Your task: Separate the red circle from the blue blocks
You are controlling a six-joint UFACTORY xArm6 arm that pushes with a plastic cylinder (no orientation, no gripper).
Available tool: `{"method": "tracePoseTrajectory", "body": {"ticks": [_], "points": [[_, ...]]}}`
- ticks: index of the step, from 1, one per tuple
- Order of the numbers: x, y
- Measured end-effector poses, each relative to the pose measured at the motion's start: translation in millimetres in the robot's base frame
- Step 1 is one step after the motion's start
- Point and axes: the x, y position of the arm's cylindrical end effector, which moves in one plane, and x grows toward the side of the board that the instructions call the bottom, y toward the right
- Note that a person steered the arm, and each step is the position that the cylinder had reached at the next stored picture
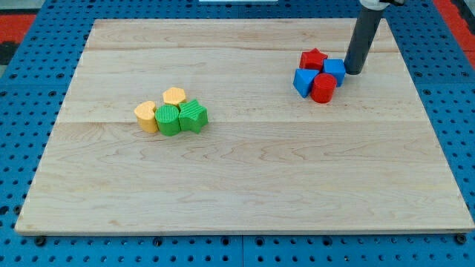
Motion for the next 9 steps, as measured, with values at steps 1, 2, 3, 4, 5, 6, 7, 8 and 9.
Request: {"method": "tracePoseTrajectory", "body": {"ticks": [1,2,3,4,5,6,7,8,9], "points": [[-2.1,2.2],[-2.1,2.4],[-2.1,2.7],[-2.1,1.5],[-2.1,0.0],[-2.1,-31.1],[3.0,-63.4],[19.9,-60.3],[47.8,-35.9]]}}
